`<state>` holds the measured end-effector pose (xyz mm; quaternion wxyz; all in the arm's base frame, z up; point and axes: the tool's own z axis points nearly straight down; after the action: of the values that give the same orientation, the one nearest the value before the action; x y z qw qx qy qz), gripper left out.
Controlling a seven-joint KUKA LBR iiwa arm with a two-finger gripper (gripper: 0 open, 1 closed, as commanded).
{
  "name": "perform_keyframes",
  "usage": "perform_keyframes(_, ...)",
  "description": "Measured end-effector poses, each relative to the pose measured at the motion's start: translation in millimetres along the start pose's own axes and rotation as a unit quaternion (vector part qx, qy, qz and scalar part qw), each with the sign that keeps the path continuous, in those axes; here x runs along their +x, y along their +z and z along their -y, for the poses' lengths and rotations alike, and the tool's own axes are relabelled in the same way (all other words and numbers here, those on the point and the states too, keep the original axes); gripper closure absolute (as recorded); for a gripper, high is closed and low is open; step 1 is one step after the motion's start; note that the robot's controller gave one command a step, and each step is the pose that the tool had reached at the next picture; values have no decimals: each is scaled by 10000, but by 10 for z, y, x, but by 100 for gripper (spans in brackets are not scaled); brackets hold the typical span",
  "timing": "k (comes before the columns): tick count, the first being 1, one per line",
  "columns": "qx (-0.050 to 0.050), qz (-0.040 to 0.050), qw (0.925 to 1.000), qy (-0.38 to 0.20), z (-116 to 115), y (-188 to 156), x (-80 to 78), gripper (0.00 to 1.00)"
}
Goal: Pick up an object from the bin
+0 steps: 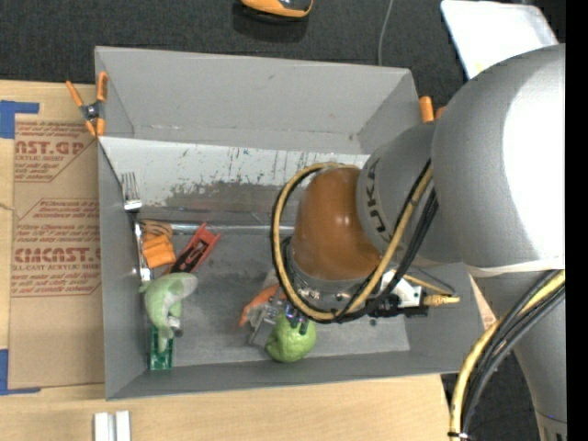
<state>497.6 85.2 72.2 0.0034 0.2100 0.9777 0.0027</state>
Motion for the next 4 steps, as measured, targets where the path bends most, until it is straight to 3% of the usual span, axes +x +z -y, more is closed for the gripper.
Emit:
perform_keyframes(1,31,-38,9995,320,-137,-591,33,0)
perform_keyframes(2,41,-33,9990,436,409,-612,-167,0)
perform_keyframes(3,15,-9,9999,114,267,-482,-175,0)
perform_keyframes(4,23,-17,10000,-25,340,-389,-246,0)
